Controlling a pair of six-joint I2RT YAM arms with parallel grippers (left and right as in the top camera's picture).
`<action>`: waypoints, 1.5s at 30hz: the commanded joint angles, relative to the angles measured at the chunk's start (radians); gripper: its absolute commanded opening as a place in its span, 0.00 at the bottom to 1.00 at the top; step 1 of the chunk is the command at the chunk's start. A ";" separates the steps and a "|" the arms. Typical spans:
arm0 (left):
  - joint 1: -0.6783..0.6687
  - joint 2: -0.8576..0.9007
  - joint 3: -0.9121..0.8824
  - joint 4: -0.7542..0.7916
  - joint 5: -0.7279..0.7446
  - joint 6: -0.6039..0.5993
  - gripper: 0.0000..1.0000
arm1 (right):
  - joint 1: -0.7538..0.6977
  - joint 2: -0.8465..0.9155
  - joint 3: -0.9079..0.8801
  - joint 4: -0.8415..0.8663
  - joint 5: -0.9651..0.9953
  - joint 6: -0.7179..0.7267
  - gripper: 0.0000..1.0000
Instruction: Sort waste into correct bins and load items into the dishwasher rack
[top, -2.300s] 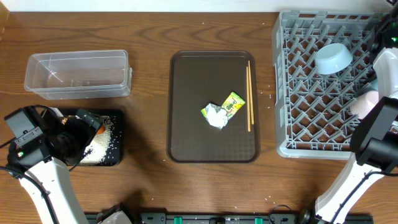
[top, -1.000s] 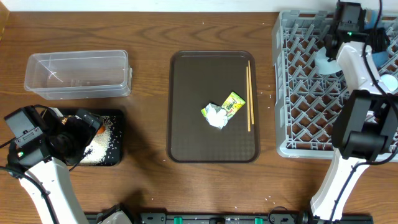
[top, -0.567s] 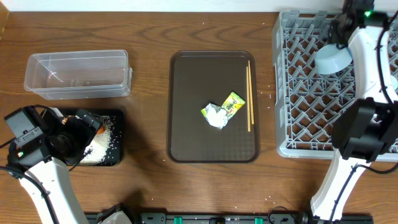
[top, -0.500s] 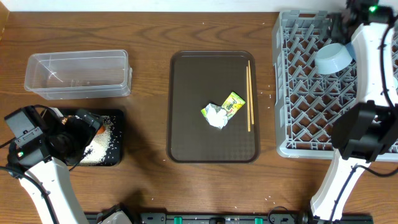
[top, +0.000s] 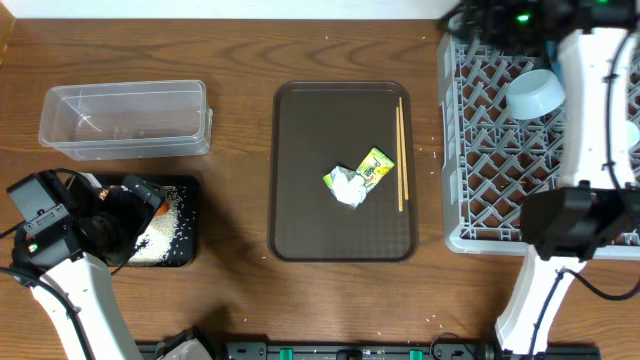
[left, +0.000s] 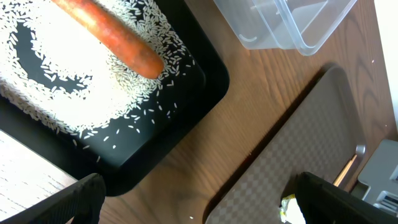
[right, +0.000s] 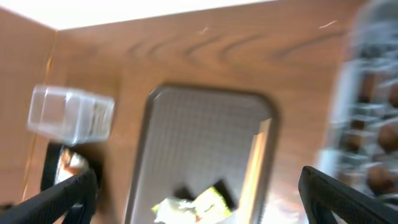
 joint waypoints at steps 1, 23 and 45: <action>0.006 0.002 0.002 -0.002 0.009 0.008 0.98 | 0.122 -0.021 -0.034 -0.037 0.112 0.013 0.99; 0.006 0.002 0.002 -0.002 0.009 0.009 0.98 | 0.638 -0.075 -0.356 -0.023 0.767 0.307 0.99; 0.006 0.002 0.002 -0.002 0.009 0.009 0.98 | -0.051 -0.348 -0.357 -0.173 0.715 0.312 0.99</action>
